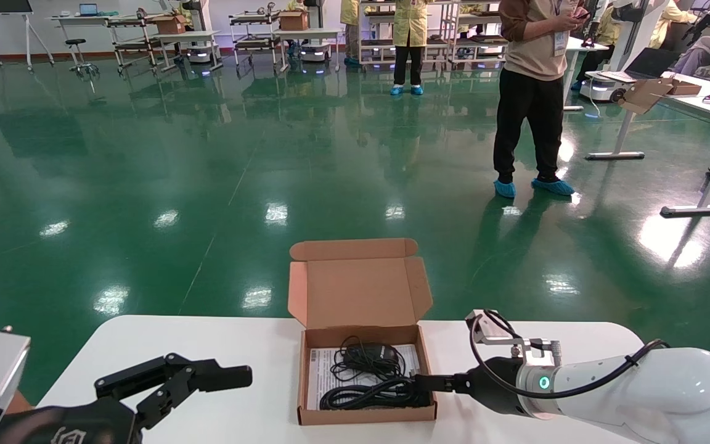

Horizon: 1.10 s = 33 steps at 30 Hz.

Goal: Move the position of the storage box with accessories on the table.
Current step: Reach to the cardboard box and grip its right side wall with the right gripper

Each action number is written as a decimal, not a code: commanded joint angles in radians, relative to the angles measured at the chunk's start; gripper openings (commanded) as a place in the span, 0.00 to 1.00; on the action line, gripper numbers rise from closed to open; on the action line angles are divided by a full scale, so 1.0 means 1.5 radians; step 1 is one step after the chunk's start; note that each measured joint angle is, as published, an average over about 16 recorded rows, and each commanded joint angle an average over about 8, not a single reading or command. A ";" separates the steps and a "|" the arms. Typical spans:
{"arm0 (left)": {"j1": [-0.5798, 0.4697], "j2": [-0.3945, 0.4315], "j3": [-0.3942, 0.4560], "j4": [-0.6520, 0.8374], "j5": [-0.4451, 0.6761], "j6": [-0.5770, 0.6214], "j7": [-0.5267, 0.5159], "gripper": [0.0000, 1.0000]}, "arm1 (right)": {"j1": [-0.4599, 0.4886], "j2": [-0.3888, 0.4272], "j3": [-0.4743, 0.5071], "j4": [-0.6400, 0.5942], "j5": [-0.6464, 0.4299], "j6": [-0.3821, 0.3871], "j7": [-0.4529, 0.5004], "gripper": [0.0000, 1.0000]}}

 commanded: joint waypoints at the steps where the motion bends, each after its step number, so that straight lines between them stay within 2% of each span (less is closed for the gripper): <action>1: 0.000 0.000 0.000 0.000 0.000 0.000 0.000 1.00 | 0.000 0.000 -0.001 0.000 0.000 0.000 0.000 0.00; 33: 0.000 0.000 0.000 0.000 0.000 0.000 0.000 1.00 | 0.004 0.001 -0.019 0.000 -0.009 -0.020 0.020 0.00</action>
